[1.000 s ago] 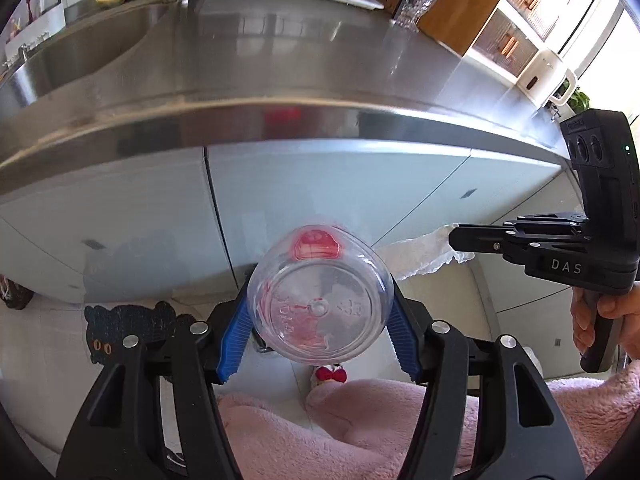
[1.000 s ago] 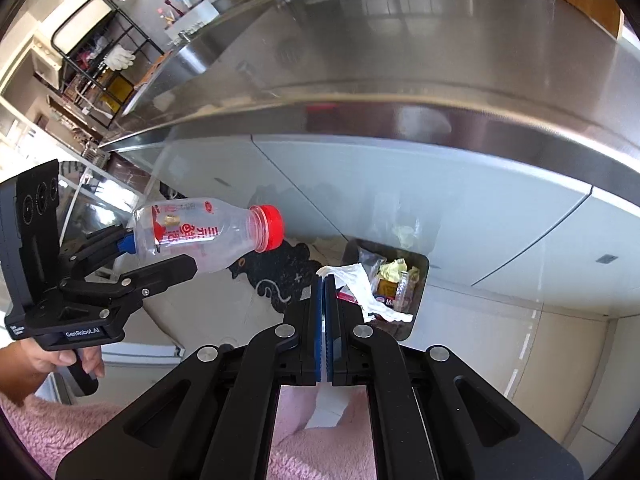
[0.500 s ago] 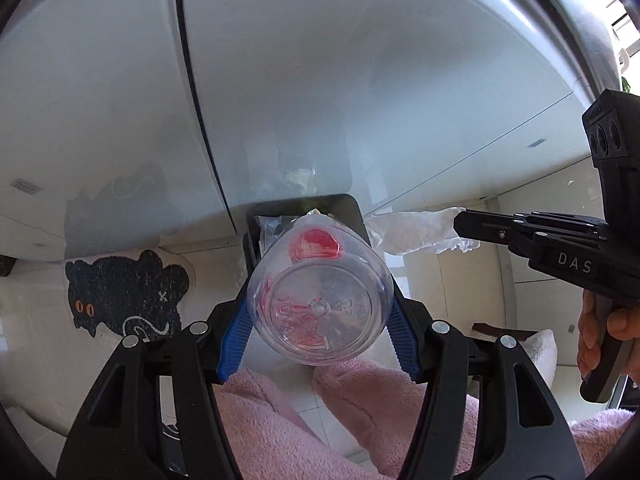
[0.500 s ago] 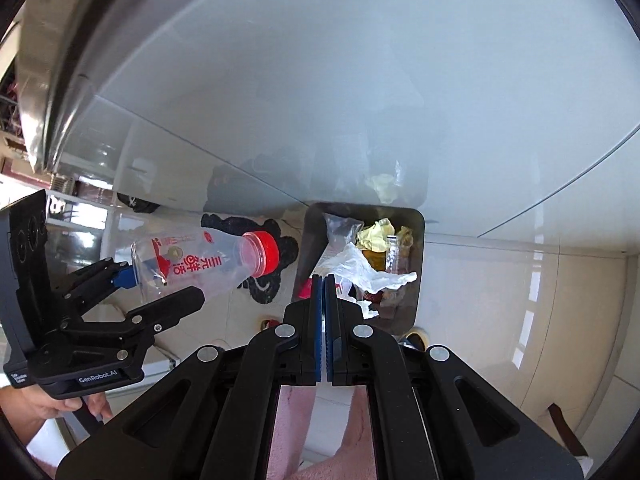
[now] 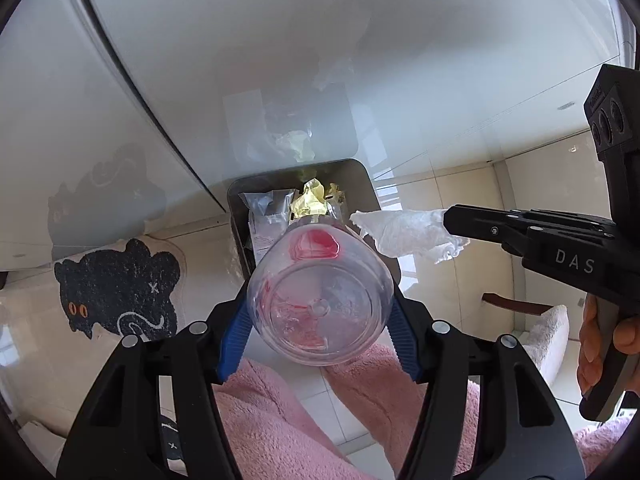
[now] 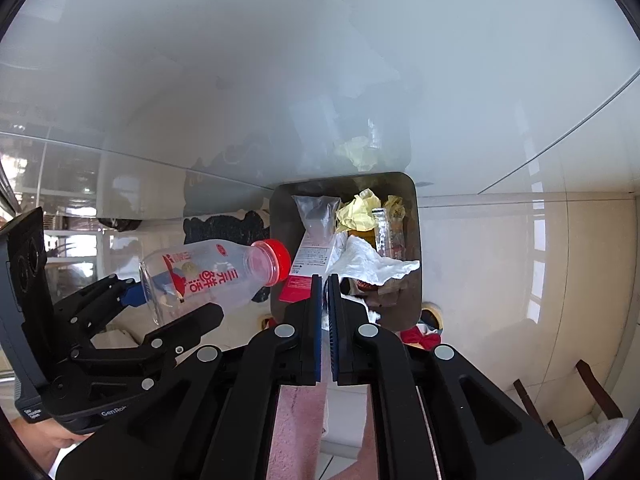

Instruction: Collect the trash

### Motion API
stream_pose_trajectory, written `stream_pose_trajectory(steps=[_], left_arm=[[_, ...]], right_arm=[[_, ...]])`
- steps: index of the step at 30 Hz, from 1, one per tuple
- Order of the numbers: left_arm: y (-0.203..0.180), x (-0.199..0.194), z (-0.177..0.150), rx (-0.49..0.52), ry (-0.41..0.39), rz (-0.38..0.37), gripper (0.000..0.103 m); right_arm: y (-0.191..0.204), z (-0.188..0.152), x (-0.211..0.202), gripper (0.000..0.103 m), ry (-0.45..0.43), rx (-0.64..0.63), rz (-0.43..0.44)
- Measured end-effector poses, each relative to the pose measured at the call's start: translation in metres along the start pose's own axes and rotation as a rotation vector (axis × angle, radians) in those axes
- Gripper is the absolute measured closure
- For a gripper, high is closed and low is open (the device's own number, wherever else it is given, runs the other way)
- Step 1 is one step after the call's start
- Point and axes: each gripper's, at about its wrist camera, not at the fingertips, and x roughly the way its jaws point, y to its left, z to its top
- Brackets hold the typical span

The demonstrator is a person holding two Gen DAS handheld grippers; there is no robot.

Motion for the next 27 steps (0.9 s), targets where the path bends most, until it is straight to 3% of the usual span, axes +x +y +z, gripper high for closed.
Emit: stream_pose_trajectory(steps=[7,13,16,17,20,22,27], left_arm=[[-0.001,0.005,0.000,-0.001,0.016,-0.007,0.044],[-0.003,0.005,0.002,0.002,0.012,-0.012,0.029],[-0.004,0.005,0.003,0.007,0.010,-0.008,0.028],[-0.004,0.005,0.002,0.009,0.012,-0.004,0.025],[-0.004,0.002,0.001,0.010,0.011,0.005,0.018],[-0.004,-0.001,-0.002,0.005,0.009,0.011,0.015],[0.003,-0.016,-0.009,-0.024,0.004,0.027,0.008]], right_arm=[[0.002,0.008,0.000,0.096,0.003,0.003,0.012],[0.001,0.010,0.002,0.095,0.016,0.008,0.009],[-0.002,0.009,0.005,0.095,0.017,0.022,0.010],[-0.003,0.009,0.005,0.090,0.018,0.025,0.007],[-0.008,0.009,0.001,0.039,0.003,0.037,0.008],[-0.009,0.007,-0.003,0.039,-0.009,0.035,-0.004],[-0.016,0.005,-0.013,0.013,-0.014,0.051,-0.039]])
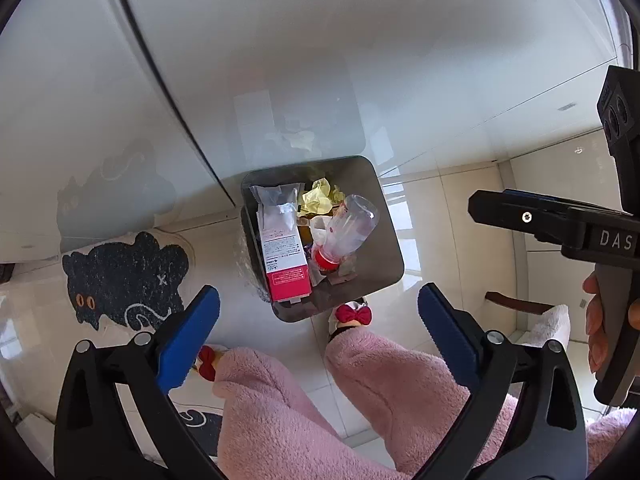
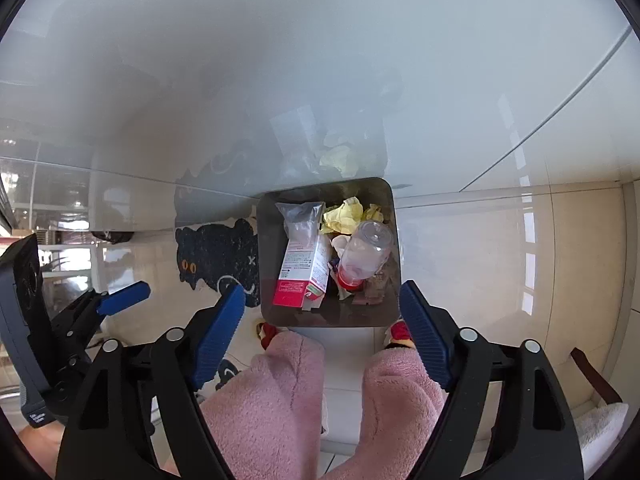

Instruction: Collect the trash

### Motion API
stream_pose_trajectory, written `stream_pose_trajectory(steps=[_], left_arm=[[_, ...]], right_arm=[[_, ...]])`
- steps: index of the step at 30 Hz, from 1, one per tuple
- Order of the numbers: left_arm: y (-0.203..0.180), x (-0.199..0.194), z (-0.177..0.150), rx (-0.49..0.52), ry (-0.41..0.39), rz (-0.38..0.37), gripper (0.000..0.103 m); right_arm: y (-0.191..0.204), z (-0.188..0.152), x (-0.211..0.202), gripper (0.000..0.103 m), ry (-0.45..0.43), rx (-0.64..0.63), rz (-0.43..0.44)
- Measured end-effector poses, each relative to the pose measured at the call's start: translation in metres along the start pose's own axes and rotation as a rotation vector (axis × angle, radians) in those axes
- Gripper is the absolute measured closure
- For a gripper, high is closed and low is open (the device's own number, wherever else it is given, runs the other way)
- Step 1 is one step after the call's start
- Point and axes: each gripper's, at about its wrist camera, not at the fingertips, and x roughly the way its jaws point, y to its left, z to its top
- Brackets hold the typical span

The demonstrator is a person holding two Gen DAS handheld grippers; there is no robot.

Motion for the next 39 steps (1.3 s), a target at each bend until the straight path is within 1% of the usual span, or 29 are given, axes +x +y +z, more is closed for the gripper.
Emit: stream_pose_trajectory(steps=[2,5,8,15,18,21,25,28,30,35,37,39], left_arm=[[0.002,-0.011,-0.003,-0.014,-0.008,0.000,0.008],[0.004,-0.031,-0.007,-0.032,-0.031,0.005,0.008],[0.001,-0.057,-0.009,-0.052,-0.070,0.006,0.008],[-0.018,-0.124,-0.009,-0.065,-0.175,0.014,0.008],[-0.028,-0.153,-0.007,-0.071,-0.215,-0.009,0.008],[-0.040,-0.186,-0.005,-0.067,-0.282,-0.005,0.008],[-0.057,-0.235,0.000,-0.047,-0.383,0.023,0.008],[-0.067,-0.268,0.003,-0.039,-0.455,0.049,0.008],[-0.072,-0.286,0.004,-0.049,-0.486,0.069,0.008],[-0.084,-0.331,0.005,-0.073,-0.531,0.096,0.008],[-0.089,-0.349,0.002,-0.072,-0.565,0.125,0.008],[-0.094,-0.364,0.002,-0.070,-0.581,0.156,0.008]], right_arm=[[-0.002,-0.001,-0.007,0.003,0.003,0.006,-0.006],[-0.002,-0.006,-0.023,0.003,-0.008,-0.015,-0.026],[0.005,-0.011,-0.043,0.003,-0.025,-0.075,-0.061],[0.021,-0.020,-0.112,0.003,-0.092,-0.168,-0.101],[0.029,-0.022,-0.144,0.003,-0.119,-0.206,-0.113],[0.037,-0.021,-0.180,0.003,-0.180,-0.244,-0.140],[0.047,-0.017,-0.230,0.003,-0.289,-0.261,-0.142],[0.054,-0.016,-0.261,0.003,-0.353,-0.268,-0.136],[0.059,-0.016,-0.279,0.003,-0.392,-0.274,-0.149],[0.074,-0.023,-0.317,0.003,-0.435,-0.293,-0.169],[0.081,-0.027,-0.334,0.003,-0.464,-0.295,-0.172],[0.085,-0.029,-0.349,0.003,-0.491,-0.281,-0.182]])
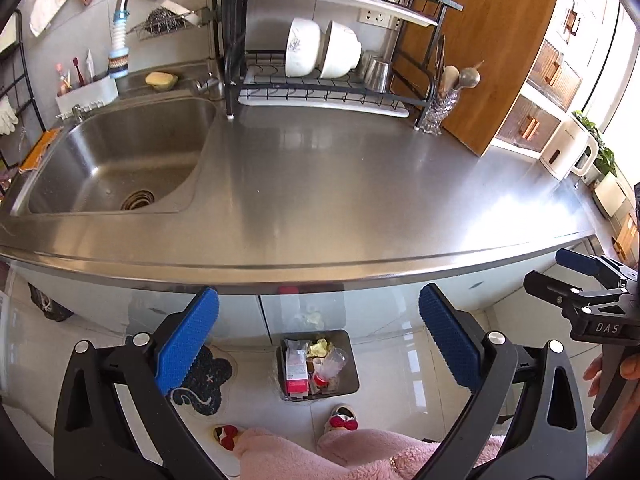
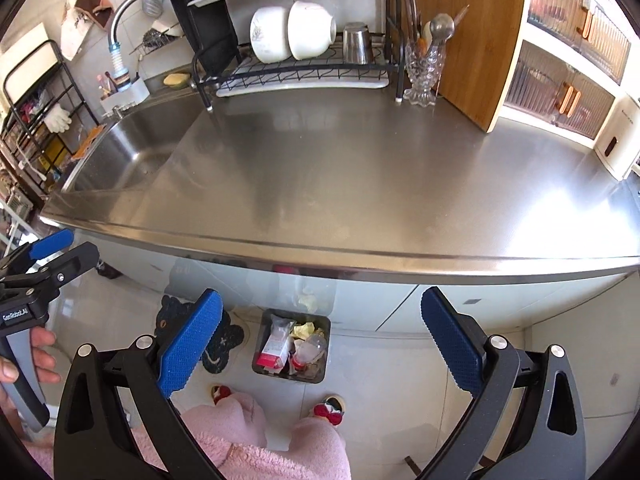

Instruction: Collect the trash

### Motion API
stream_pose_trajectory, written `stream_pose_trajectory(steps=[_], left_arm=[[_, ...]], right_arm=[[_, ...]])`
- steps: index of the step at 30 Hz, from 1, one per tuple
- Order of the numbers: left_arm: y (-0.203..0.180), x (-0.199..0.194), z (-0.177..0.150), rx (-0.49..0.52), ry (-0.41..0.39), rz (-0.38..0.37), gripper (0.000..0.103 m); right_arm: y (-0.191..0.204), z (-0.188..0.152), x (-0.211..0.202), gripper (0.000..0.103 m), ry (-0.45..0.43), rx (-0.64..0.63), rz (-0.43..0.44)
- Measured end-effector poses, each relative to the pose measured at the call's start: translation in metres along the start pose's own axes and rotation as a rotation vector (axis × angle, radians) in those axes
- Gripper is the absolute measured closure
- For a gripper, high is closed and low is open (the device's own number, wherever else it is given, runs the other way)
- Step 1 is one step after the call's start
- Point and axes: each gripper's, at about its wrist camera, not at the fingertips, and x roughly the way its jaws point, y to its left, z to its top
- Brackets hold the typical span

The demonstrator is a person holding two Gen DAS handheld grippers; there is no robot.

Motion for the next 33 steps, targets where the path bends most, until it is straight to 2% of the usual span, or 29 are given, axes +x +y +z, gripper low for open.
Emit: stream_pose_trajectory(steps=[7,16,33], left_arm=[[-0.006,-0.034,0.017,-0.005,-0.054,0.025,0.008],[-0.008,-0.054,0.030,-0.010,-0.110,0.058,0.008],[-0.010,-0.056,0.034,-0.005,-0.121,0.071,0.008]], right_arm=[[-0.003,0.013,-0.035,0.003,-0.049,0.031,-0.049],[0.000,0.024,-0.065,0.003,-0.128,0.036,-0.045],[0.011,0.028,-0.070,0.003,-0.148,0.030,-0.041]])
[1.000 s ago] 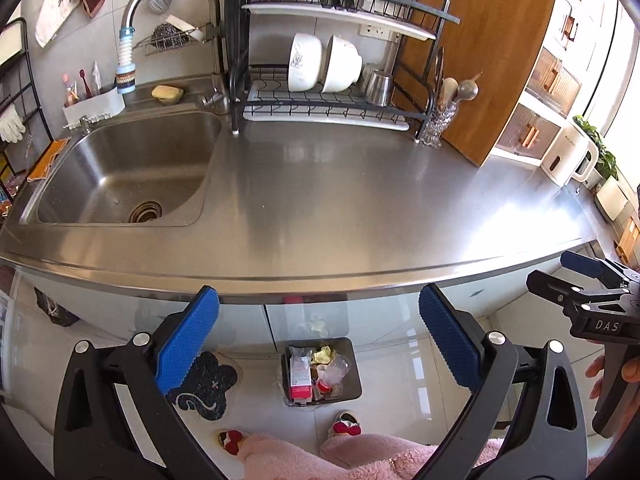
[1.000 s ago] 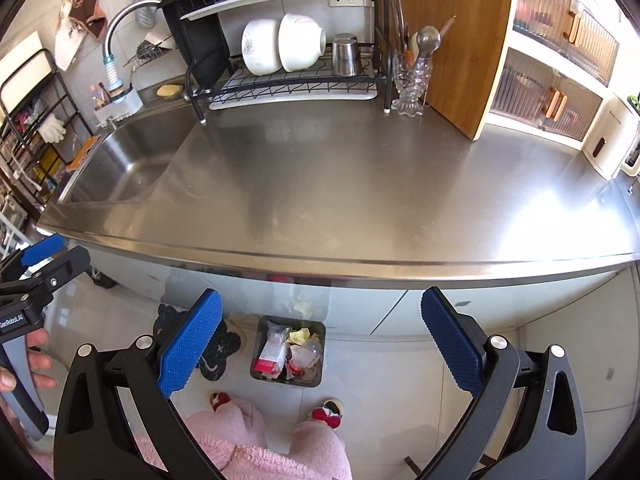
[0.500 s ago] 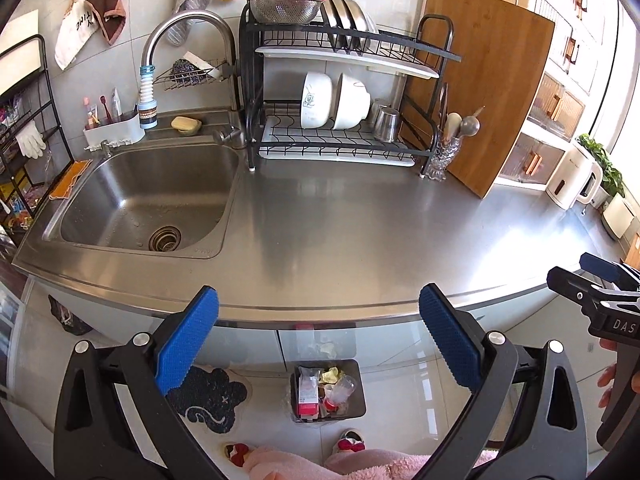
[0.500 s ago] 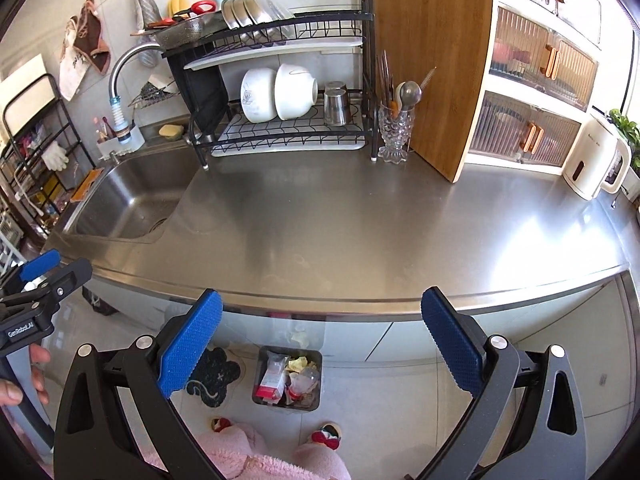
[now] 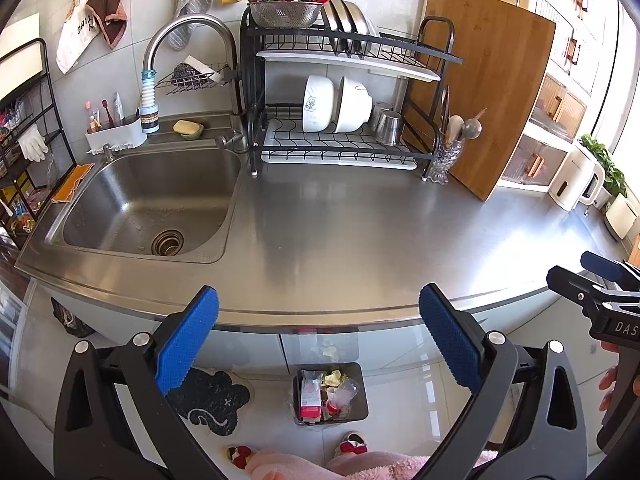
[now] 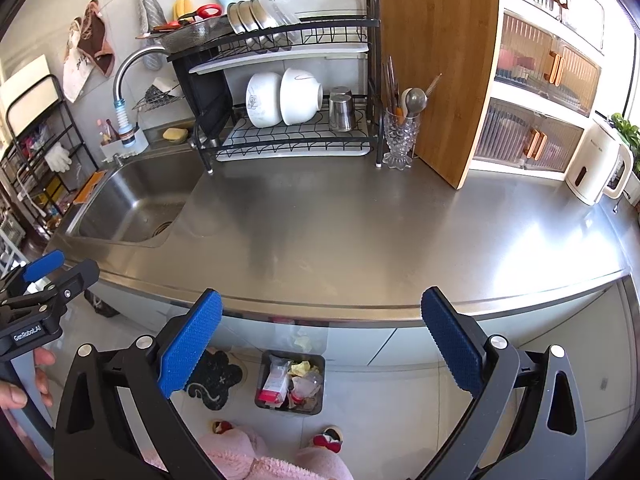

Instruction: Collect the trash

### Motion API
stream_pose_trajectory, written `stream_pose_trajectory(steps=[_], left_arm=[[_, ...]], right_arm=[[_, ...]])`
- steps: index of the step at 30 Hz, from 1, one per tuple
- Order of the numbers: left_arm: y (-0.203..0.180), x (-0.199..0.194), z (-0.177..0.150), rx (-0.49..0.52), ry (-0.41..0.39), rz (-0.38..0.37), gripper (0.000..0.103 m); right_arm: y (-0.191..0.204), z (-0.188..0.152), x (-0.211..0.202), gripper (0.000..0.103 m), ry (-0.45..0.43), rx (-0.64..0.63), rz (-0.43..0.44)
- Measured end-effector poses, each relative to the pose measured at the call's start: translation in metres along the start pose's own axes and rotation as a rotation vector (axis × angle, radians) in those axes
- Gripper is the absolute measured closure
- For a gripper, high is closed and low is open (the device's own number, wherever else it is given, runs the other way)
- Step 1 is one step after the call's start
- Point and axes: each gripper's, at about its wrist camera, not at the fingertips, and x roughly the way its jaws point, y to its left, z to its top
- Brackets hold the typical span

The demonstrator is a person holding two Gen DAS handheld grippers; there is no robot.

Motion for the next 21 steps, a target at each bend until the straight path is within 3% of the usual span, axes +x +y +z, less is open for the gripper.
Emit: stream_pose_trajectory(steps=[21], left_arm=[[0.0035,0.0034,0.0019,0.004,0.003,0.012,0.008]], right_arm=[[-0.0047,0.0056,0.0002,0.003,-0.003,0.005,-0.019]])
